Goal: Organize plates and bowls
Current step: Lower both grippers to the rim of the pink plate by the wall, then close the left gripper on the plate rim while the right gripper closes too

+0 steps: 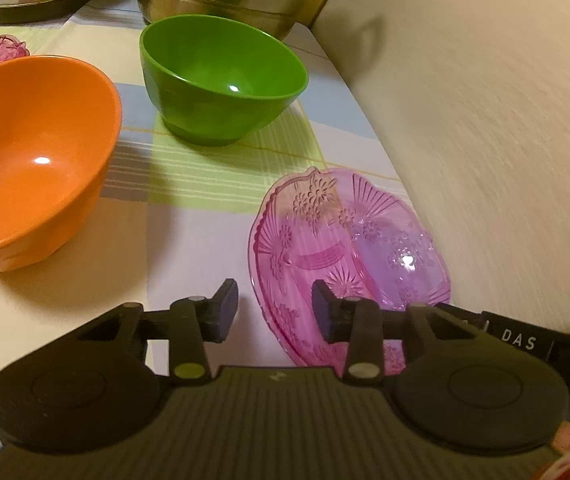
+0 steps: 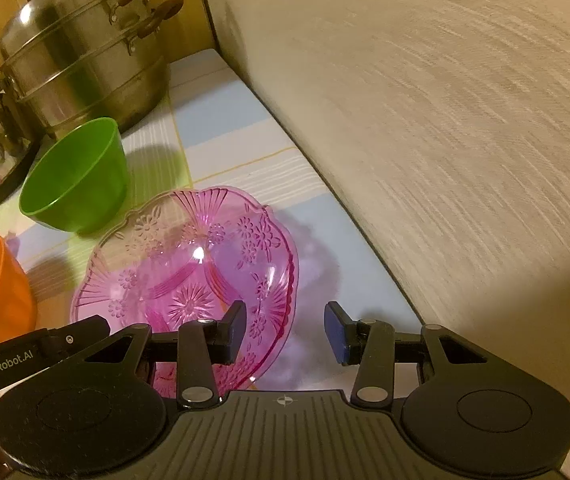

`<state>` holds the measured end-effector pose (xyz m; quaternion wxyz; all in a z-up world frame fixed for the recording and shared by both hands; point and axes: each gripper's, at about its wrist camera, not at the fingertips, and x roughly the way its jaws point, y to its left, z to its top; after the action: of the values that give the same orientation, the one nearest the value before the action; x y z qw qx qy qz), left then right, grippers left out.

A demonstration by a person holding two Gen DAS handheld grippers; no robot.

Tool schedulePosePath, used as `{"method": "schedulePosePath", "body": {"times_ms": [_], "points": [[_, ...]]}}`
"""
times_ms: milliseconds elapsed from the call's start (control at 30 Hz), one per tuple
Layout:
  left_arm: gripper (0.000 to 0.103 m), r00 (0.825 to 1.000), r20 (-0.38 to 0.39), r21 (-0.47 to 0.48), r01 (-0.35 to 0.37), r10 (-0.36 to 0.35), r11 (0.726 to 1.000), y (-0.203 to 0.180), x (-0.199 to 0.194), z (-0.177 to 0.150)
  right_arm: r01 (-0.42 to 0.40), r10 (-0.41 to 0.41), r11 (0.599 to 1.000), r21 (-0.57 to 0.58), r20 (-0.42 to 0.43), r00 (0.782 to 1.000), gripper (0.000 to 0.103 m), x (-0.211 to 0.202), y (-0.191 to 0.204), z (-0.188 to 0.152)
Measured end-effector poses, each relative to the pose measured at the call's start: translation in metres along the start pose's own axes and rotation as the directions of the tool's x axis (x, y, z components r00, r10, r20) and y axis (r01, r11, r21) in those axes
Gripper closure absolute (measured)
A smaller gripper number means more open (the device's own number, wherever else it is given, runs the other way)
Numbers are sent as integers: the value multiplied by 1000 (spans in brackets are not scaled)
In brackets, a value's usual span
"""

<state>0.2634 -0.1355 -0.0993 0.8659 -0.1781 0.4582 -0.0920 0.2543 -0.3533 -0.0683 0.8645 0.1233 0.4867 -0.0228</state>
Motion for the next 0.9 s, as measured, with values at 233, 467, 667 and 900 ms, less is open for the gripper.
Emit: {"method": "schedulePosePath", "body": {"times_ms": [233,467,667,900], "points": [[76,1000,-11,-8,-2,2,1000,1,8,2,-1,1,1000,0,-9,1000,59,7,-2,1],[80,1000,-16,-6,-4,4,1000,1,11,1,-5,5,1000,9,-19,1000,59,13,-5,1],[85,1000,-21,1,-9,9,1000,-1,14,1,-12,12,1000,19,-26,1000,59,17,-7,0],[90,1000,-23,4,-15,15,1000,0,17,1,-40,42,998,57,-29,999,67,21,-12,-2]]}}
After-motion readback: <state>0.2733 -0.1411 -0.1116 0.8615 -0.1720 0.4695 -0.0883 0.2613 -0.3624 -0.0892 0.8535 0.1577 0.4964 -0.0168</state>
